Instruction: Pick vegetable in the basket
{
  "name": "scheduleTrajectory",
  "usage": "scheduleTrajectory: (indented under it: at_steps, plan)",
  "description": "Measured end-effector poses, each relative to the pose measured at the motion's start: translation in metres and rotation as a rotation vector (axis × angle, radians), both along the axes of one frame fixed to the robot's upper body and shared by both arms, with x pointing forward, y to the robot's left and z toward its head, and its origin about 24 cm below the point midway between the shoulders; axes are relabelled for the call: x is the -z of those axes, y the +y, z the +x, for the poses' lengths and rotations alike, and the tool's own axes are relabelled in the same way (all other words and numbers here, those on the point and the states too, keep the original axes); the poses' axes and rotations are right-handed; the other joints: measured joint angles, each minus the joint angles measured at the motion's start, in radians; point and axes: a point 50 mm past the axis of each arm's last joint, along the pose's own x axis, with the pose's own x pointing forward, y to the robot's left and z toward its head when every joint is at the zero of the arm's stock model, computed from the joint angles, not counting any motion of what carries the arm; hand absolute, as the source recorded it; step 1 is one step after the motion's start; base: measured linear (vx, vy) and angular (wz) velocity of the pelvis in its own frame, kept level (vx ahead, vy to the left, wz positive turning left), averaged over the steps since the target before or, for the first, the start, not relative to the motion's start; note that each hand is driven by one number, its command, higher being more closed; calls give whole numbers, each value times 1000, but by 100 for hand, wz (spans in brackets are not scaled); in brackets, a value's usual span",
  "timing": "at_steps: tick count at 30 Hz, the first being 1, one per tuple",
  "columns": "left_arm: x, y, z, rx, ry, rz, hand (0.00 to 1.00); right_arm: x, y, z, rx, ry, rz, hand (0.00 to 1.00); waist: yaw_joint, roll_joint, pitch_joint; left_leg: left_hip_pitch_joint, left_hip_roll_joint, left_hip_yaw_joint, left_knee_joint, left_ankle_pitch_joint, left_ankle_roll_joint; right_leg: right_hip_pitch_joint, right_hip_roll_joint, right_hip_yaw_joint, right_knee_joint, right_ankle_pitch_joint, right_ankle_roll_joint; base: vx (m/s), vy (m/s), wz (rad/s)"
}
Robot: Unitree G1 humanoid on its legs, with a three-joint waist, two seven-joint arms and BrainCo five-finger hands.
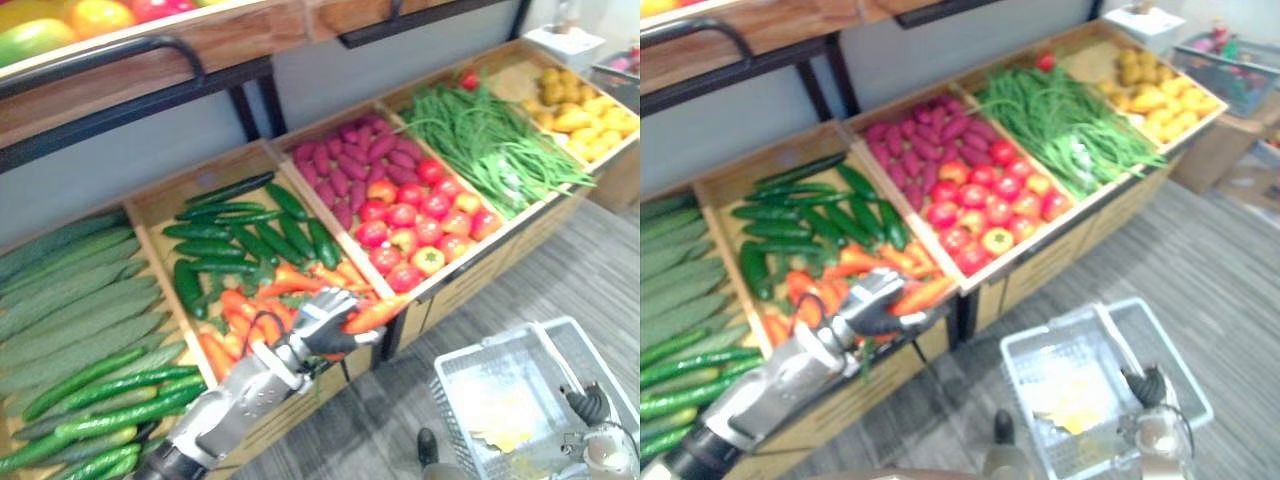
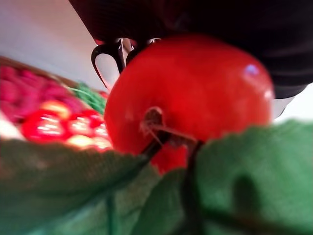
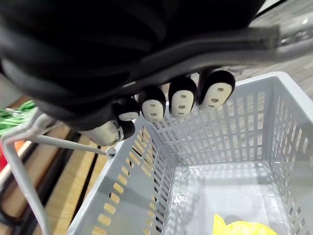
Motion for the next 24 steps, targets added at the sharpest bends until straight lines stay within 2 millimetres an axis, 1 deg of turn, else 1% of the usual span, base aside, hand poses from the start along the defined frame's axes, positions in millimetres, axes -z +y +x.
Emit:
scheduleTrajectory:
  at_steps: [1,2,3,4,5,6,7,8,11,12,14,15,17,19,24]
  plan:
    - [1,-16,0,71,11,-5,100,-6,3,1,-40,-13,-10,100,-5,0,-8,12,0,23,0,-6,-1,-2,5,21,1,1,1,13,1,-40]
    - [2,-22,1,96,16,-6,100,-8,5,2,-59,-17,-15,100,-13,-1,-14,14,-1,33,0,-8,-1,-7,6,30,2,1,2,30,-1,-50]
    - [3,-35,2,135,21,-8,100,-13,10,6,-92,-35,-20,100,-24,-1,-18,25,-3,54,-3,-11,-3,-13,10,50,9,3,4,24,-3,-49]
    - [7,-47,6,166,35,-1,100,-18,15,10,-128,-51,-24,100,-29,-2,-18,39,-2,77,-5,-16,-5,-15,14,71,12,3,5,28,-8,-53]
    - [9,-52,7,179,44,4,100,-20,18,12,-148,-57,-25,100,-35,-2,-18,46,-2,91,-7,-19,-7,-15,16,81,13,4,6,10,-9,-50]
    - [14,-63,9,202,63,16,100,-24,23,15,-180,-72,-24,100,-52,-2,-18,57,-3,109,-8,-24,-7,-15,19,98,13,4,7,10,-10,-45]
    - [18,-74,11,228,80,35,100,-28,28,16,-208,-88,-28,100,-57,-1,-19,64,-7,125,-10,-28,-7,-19,21,114,13,6,9,7,-7,-41]
    - [19,-81,12,244,83,36,100,-31,31,17,-224,-97,-29,100,-61,-1,-19,66,-8,136,-10,-31,-7,-24,21,122,13,7,11,5,-10,-37]
    - [29,-107,16,279,123,70,100,-43,50,23,-329,-134,-22,100,-98,-1,-19,76,-13,177,-9,-42,-9,-36,21,156,14,10,16,15,-12,-31]
    - [31,-112,16,283,133,74,100,-44,53,23,-343,-140,-21,100,-102,-1,-19,79,-13,182,-8,-44,-11,-36,23,162,15,10,16,25,-29,-28]
    - [38,-129,19,286,165,99,100,-50,63,23,-392,-169,-10,100,-113,0,-20,81,-12,203,0,-51,-13,-43,26,175,16,10,17,21,-44,-22]
    - [40,-132,20,282,176,103,100,-52,65,23,-404,-176,-4,100,-116,0,-20,80,-12,205,0,-52,-13,-45,27,177,18,10,17,16,-54,-14]
    - [48,-141,22,265,194,139,100,-56,72,24,-435,-196,16,100,-134,0,-20,80,-10,213,1,-53,-15,-47,29,177,19,9,17,5,-56,-5]
    - [58,-146,22,247,231,165,100,-61,77,26,-459,-217,20,100,-138,0,-20,84,-8,222,3,-54,-17,-49,31,181,20,9,17,-8,-57,-8]
    - [67,-153,20,232,248,182,100,-60,77,22,-451,-220,49,100,-144,0,-20,82,-8,229,9,-59,-19,-53,32,185,22,9,17,-19,-60,-4]
